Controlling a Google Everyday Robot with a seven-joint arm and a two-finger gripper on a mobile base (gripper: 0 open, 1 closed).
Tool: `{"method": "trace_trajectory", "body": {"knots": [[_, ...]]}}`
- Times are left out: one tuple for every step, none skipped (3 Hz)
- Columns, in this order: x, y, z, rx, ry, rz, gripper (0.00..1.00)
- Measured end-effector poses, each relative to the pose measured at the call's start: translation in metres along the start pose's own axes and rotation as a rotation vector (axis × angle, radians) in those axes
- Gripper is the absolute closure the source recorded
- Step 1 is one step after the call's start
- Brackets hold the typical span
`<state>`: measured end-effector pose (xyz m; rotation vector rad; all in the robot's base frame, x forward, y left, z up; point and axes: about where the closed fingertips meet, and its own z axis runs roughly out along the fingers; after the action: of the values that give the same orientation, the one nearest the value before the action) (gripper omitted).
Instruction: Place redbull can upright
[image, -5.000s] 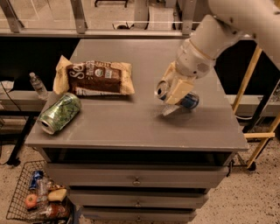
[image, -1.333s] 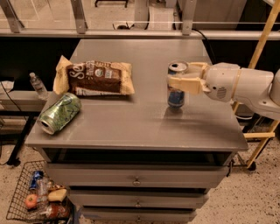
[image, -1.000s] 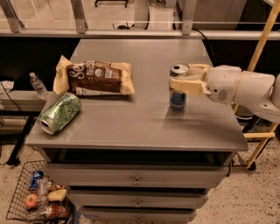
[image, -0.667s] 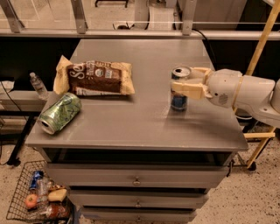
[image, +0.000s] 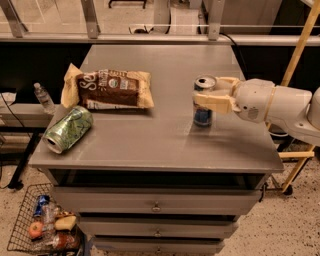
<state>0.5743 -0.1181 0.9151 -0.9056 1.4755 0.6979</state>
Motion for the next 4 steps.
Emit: {"method": "trace_trajectory", "body": {"knots": [[-0.0008,0.0015,0.0021,-0.004,-0.001,-0.001,0.37],[-0.0017,0.0029,0.0042,-0.009,-0.001,-0.002,0.14],[-0.0025,0.0043,0.0063,-0.013,-0.002,-0.003,0.00],[-0.0025,0.0044,0.0064,-0.013,-0.002,-0.003,0.00]]}}
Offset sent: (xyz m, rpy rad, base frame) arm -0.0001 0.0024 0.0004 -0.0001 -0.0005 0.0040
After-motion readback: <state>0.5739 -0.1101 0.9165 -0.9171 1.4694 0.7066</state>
